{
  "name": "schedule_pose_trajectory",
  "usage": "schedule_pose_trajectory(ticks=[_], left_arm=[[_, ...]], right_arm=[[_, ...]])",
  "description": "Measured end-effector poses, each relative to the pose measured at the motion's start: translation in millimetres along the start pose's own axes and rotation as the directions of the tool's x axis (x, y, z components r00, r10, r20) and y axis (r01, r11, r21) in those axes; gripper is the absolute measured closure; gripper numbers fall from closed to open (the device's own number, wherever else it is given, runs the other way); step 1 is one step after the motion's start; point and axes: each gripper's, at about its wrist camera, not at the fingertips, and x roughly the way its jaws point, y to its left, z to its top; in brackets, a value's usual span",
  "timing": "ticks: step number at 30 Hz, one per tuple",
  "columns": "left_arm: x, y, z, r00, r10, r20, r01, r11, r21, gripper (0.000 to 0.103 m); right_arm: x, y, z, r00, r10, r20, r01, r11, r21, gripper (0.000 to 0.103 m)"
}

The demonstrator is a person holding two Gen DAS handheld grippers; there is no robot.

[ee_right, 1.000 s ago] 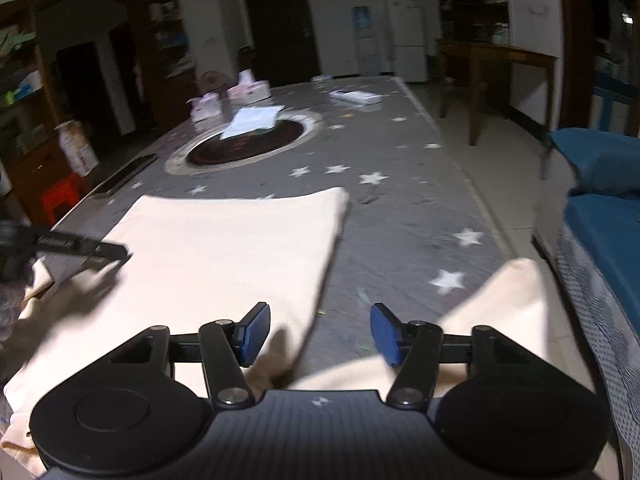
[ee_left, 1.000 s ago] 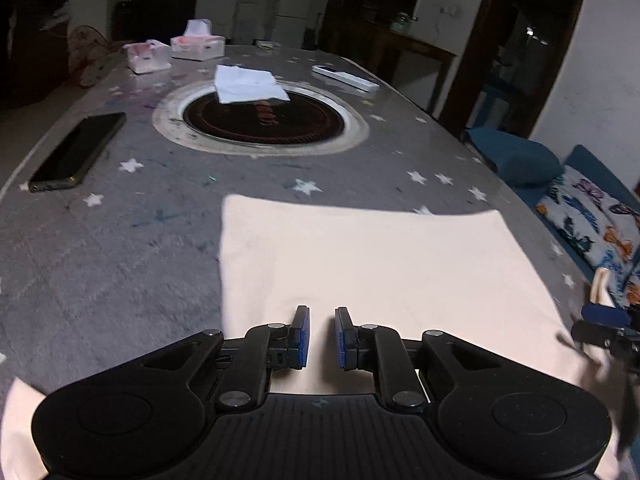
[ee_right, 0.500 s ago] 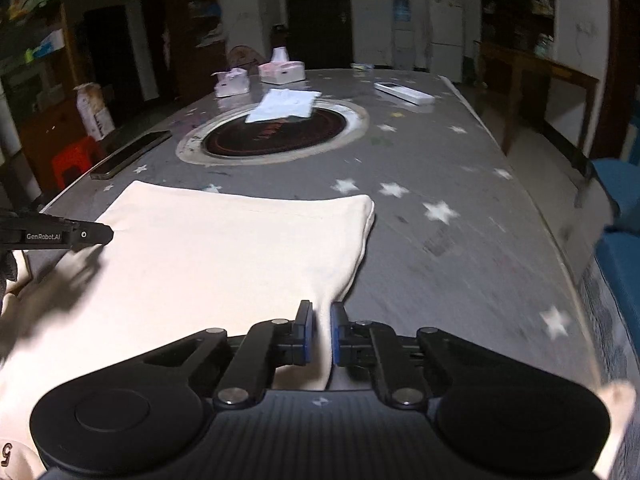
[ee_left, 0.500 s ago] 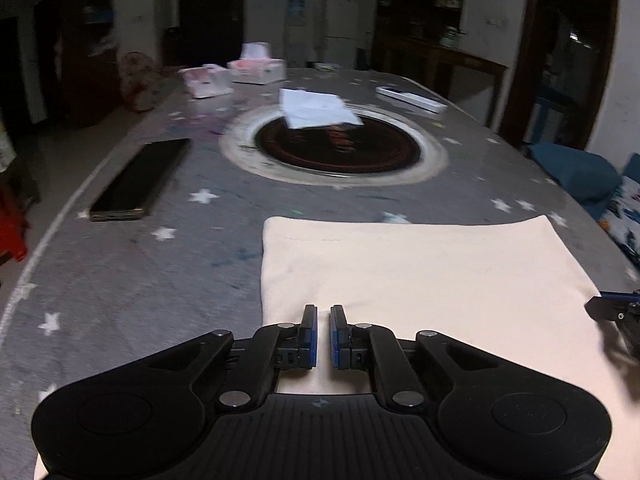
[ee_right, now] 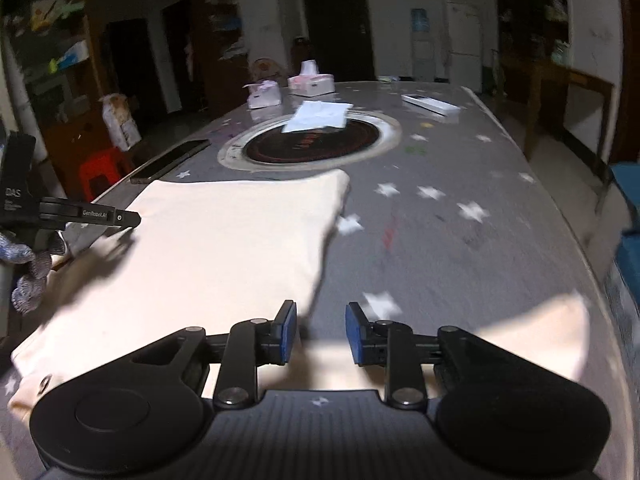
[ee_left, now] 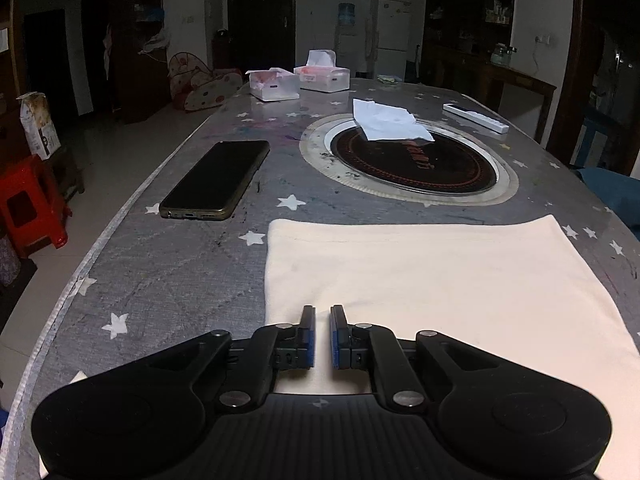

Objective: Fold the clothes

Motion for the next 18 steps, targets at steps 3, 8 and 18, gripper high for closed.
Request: schedule_pose_trajectory(ticks=[3,8,18], left_arm=[[-6.6,-4.0,-4.3,1.0,-0.002,0.001,0.002,1.0,0.005,0.081],[-25.0,-4.5,-17.8,0.999,-0.032,0.0,0.032,0.999,0.006,0.075],[-70.2,-1.1,-51.8,0.996,-0.089,0.022,0.09,0.996,-0.028,0.065]], right_arm=[[-15.6,-16.4,-12.4,0.999,-0.033,-0.013,0.033,0.999,0.027,0.072],[-36.4,-55.9,-26.0,0.976,-0.218,0.001,0.218,0.974,0.07,0.068],[-52.8,-81.8,-25.7,0.926,-0.374,0.052,0.364,0.92,0.143,0.059]])
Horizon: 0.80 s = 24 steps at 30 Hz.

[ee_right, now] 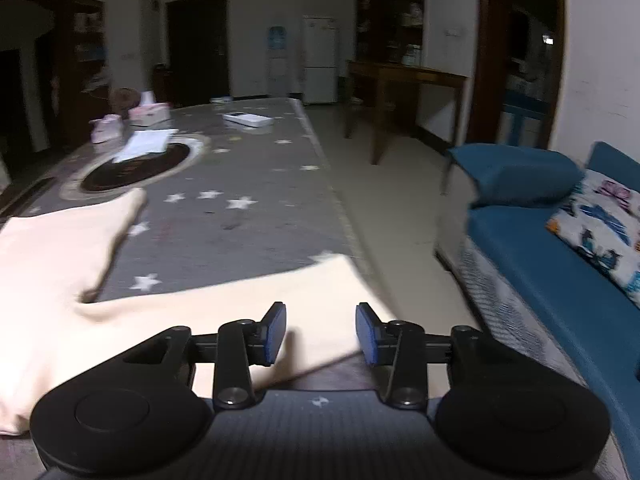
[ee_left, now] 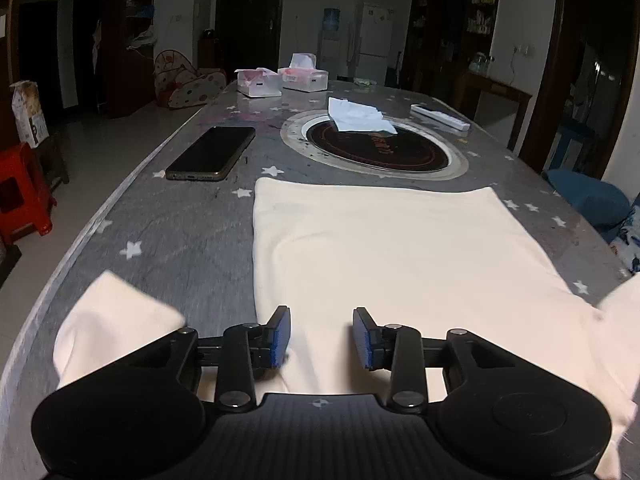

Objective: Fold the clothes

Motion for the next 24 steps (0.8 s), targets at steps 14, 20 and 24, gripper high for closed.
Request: schedule_pose_trajectory(ticks=[14,20,24], left_arm=[[-34.9,21.2,-30.9,0.999,0.045,-0.003,-0.045,0.997,-0.063,0.057],[-37.0,51.2,-27.5,0.991,0.131,0.001,-0.13,0.984,-0.12,0.057],[-30.4,68.0,-22.9,0.988,0.153,-0.003,-0.152,0.978,-0.142,0.057]], right_arm=[[21.4,46.7,2.0,0.986,0.162,-0.03,-0.164,0.983,-0.084,0.029],[33.3,45.3,2.3,0.988,0.147,-0.044,-0.15,0.986,-0.074,0.019],[35.2,47.5,1.5,0.989,0.143,-0.049,-0.147,0.986,-0.085,0.009]])
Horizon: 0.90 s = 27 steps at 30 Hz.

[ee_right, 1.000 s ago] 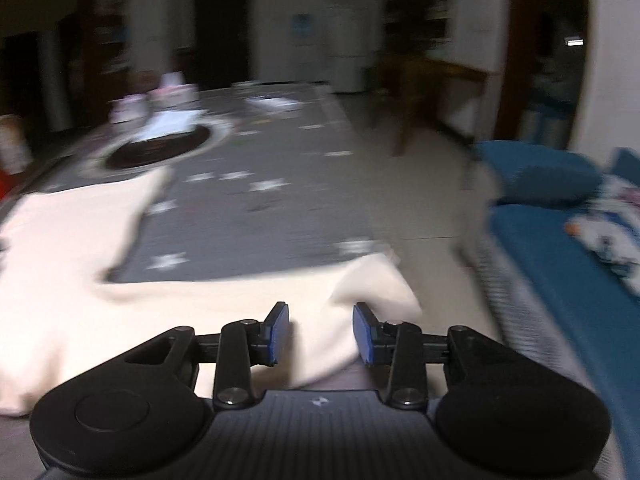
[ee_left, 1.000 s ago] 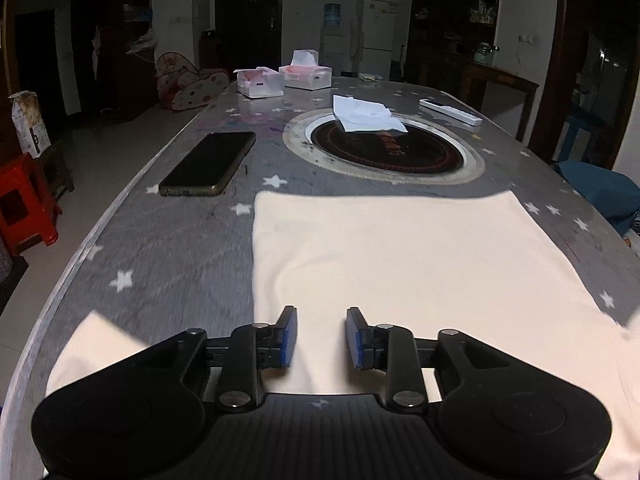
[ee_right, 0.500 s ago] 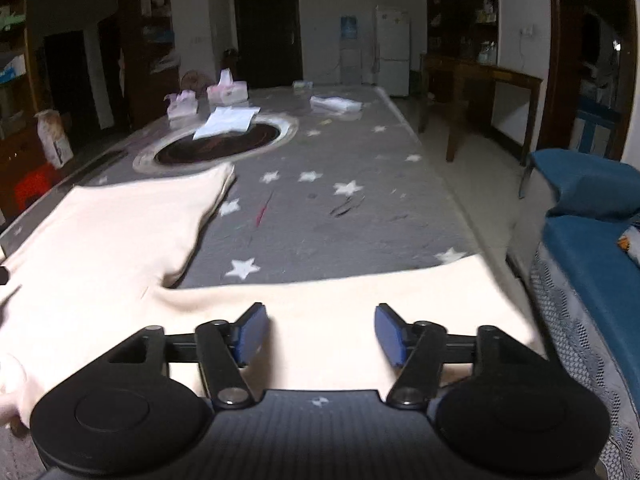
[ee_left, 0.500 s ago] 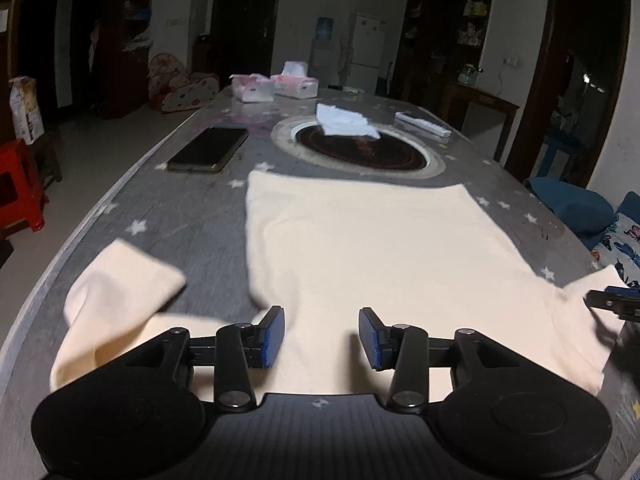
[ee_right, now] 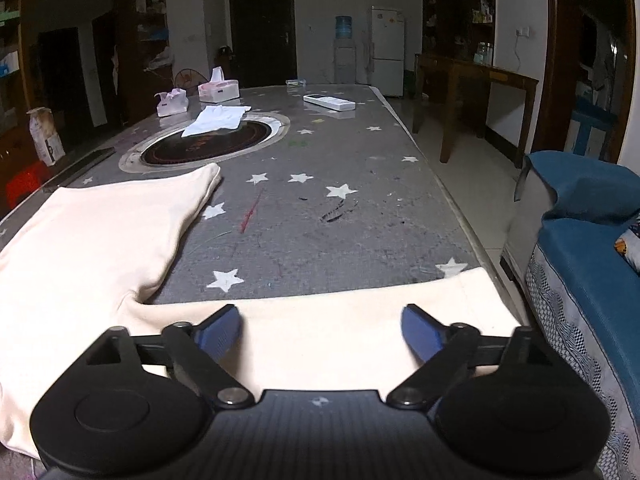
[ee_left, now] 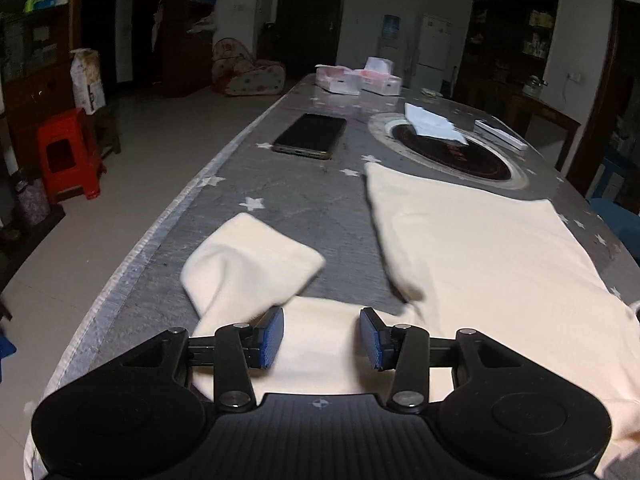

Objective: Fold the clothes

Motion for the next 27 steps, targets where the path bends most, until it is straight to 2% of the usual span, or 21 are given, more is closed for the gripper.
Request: schedule_pose_trajectory(ticks=[4,6,10,14,15,16,19,21,23,27], left_arm=[[-1.8,16.4,-0.3,0.989,0.142,0.048,-0.14,0.989,-0.042,0.057],[-3.1,30.0,-3.2,0.979,0.199,0.051,-0.193,0.977,-0.091,0.058],[-6.9,52.8,-8.4,0.946,0.321,0.05,-0.312,0.94,-0.139,0.057],[-14.4,67.1,-8.6,0.93,0.365,0.042,-0.351,0.917,-0.188,0.057],[-16.9,66.3,-8.1,0.932,0.361,0.045,-0.347,0.919,-0.188,0.057],[-19.2,63.1,-7.8,0.94,0.337,0.05,-0.323,0.928,-0.186,0.057],[-20.7,47.5,-7.2,0.972,0.23,0.054,-0.218,0.96,-0.174,0.057],[-19.3,31.8,-8.6,0.986,0.157,0.049,-0.147,0.977,-0.156,0.057],[-15.6,14.2,-9.3,0.995,0.085,0.047,-0.079,0.989,-0.128,0.057],[-10.5,-17.0,-9.5,0.998,-0.018,0.054,0.022,0.997,-0.079,0.057]], right_arm=[[2.3,0.9,-0.5,1.0,-0.001,-0.013,0.001,1.0,-0.003,0.0],[3.2,1.9,-0.7,1.0,0.0,-0.019,0.0,1.0,-0.008,0.0],[2.8,1.8,-0.8,1.0,0.001,-0.019,-0.001,1.0,-0.006,0.0],[3.1,1.8,-1.2,1.0,0.0,-0.019,0.0,1.0,-0.008,0.0],[3.1,1.7,-1.3,1.0,0.0,-0.018,0.0,1.0,-0.007,0.0],[3.1,1.7,-1.5,1.0,0.0,-0.018,0.0,1.0,-0.007,0.0],[3.5,1.7,-1.6,1.0,0.001,-0.018,-0.001,1.0,-0.007,0.0],[3.7,1.6,-1.5,1.0,0.001,-0.018,-0.001,1.0,-0.007,0.0],[3.8,1.5,-1.6,1.0,0.002,-0.018,-0.002,1.0,-0.006,0.0],[3.7,1.6,-1.8,1.0,0.002,-0.018,-0.002,1.0,-0.006,0.0]])
